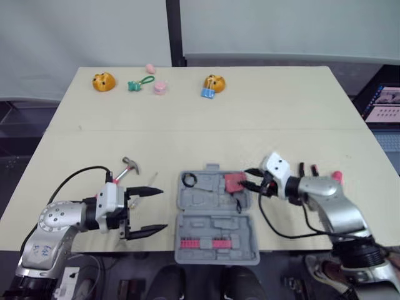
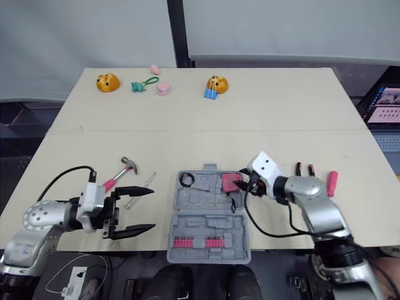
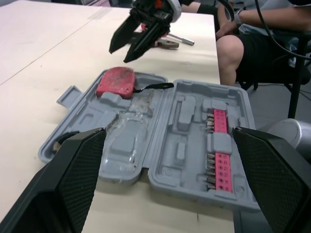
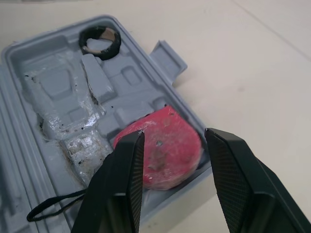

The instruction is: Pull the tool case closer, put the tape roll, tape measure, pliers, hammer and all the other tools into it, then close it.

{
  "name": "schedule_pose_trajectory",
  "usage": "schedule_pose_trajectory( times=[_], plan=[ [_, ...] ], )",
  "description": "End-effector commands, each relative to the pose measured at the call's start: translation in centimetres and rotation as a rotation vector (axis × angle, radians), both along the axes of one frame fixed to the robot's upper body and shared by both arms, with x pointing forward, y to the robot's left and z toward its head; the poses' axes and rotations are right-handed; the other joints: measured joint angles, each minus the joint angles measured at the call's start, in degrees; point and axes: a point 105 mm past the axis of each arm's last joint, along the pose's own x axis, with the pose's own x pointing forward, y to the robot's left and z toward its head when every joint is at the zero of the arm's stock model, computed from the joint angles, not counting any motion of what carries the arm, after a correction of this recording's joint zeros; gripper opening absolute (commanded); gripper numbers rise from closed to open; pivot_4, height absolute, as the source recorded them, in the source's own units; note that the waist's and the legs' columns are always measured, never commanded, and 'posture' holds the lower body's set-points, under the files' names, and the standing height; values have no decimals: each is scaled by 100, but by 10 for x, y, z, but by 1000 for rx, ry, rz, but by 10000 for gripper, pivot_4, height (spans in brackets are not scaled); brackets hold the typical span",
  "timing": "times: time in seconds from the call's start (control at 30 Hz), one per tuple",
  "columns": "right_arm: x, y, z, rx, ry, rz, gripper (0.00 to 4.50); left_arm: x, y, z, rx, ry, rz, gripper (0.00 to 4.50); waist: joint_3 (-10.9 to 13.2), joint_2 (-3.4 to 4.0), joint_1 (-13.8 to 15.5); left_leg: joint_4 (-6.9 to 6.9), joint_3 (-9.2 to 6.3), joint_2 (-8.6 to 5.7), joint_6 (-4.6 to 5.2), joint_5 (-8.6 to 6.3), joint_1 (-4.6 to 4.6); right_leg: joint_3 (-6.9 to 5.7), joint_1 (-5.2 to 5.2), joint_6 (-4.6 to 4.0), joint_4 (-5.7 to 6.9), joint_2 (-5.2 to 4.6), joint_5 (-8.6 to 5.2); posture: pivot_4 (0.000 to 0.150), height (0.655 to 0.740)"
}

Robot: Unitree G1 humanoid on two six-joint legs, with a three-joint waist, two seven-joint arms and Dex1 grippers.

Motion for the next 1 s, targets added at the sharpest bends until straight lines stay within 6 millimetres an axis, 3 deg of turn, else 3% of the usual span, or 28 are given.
schedule_pose_trajectory(
  times=[0.03, 0.6, 1.0],
  plan=[
    [-12, 7, 4, -39, 24, 132, 21191, 0, -5, 1, -9, -22, -22, 45000, 0, 0, 0, -1, 1, 0, 0, 0, 0, 0, 0, 0, 0, 0, 0, 1500, 6677],
    [20, 6, -17, -122, 112, 18, 21191, -8, -9, -1, -16, -22, -6, 45000, 0, -1, 5, 6, 0, -1, 1, 1, -1, -1, 2, 0, 0, -3, 0, 1500, 6677],
    [24, 1, -20, -161, 112, -3, 21191, -8, -9, -2, -22, -22, -2, 45000, 0, -1, 3, 5, 0, -1, 1, 1, -1, -2, 1, 0, 1, -3, 0, 1500, 6677]
  ],
)
